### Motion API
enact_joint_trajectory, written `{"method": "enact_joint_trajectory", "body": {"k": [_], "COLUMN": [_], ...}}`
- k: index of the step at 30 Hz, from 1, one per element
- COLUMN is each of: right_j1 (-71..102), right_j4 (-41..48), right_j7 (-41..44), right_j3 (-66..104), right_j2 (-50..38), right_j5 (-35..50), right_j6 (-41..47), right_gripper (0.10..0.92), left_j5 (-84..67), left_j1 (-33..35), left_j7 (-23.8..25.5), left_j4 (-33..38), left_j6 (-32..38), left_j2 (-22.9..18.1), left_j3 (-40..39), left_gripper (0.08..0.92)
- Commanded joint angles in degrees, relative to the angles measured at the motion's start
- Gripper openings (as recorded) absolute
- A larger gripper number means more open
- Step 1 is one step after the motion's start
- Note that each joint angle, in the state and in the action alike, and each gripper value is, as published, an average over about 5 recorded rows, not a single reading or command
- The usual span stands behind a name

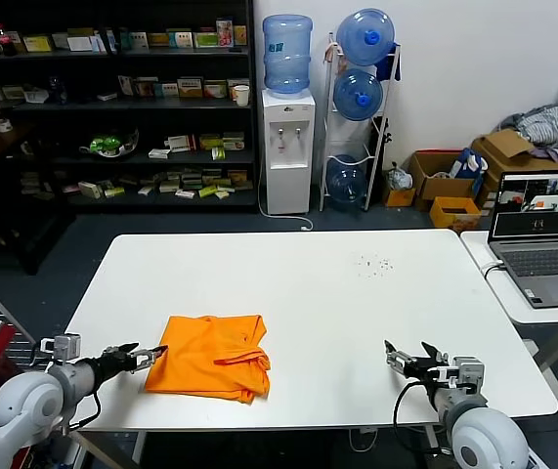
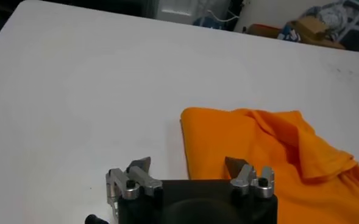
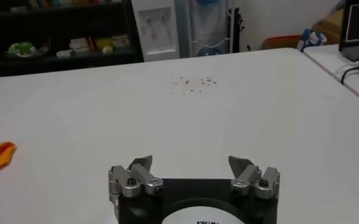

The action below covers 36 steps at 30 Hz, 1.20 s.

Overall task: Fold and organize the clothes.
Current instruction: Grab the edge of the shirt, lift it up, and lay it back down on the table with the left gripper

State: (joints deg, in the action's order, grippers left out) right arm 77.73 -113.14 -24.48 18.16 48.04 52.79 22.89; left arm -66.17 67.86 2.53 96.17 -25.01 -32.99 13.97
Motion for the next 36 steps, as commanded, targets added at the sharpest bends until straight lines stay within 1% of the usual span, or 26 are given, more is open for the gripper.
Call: {"method": "enact_joint_trajectory", "body": {"k": [1,5,8,17,29,32,36], "right_j1": [0.3,0.4,0.4,0.1,0.2,0.2,-0.2], "right_j4": [-0.1,0.0,0.1,0.2,0.1,0.2,0.6], "right_j7": [-0.1,-0.1,0.0,-0.1,-0.1,-0.1,0.1], "right_j3": [0.5,0.6,0.6,0.3,0.3,0.2,-0.3], "right_j2": [0.0,0.0,0.0,0.0,0.1,0.1,0.1], "right_j5": [0.0,0.0,0.0,0.2,0.1,0.0,0.0], "right_j6": [0.0,0.0,0.0,0.0,-0.1,-0.1,-0.3], "right_gripper": [0.823,0.823,0.823,0.823,0.823,0.823,0.823], "left_j5": [0.1,0.5,0.6,0.7,-0.8,-2.0,-4.6], "left_j1": [-7.1,-7.9,-7.7,-6.7,-4.4,-3.2,-1.0], "left_j7": [0.9,0.4,0.2,0.1,-0.2,-0.8,-2.6], "left_j4": [-2.2,-2.3,-2.0,-1.2,1.2,2.9,7.1], "left_j6": [-0.3,-0.5,-0.5,-0.5,-1.1,-1.4,-2.8], "left_j2": [-1.1,-1.0,-0.8,-0.7,-0.7,-0.5,1.3], "left_j3": [-6.4,-7.3,-7.5,-7.1,-5.4,-4.0,-1.3], "left_gripper": [0.823,0.822,0.785,0.499,0.154,0.097,0.090]}}
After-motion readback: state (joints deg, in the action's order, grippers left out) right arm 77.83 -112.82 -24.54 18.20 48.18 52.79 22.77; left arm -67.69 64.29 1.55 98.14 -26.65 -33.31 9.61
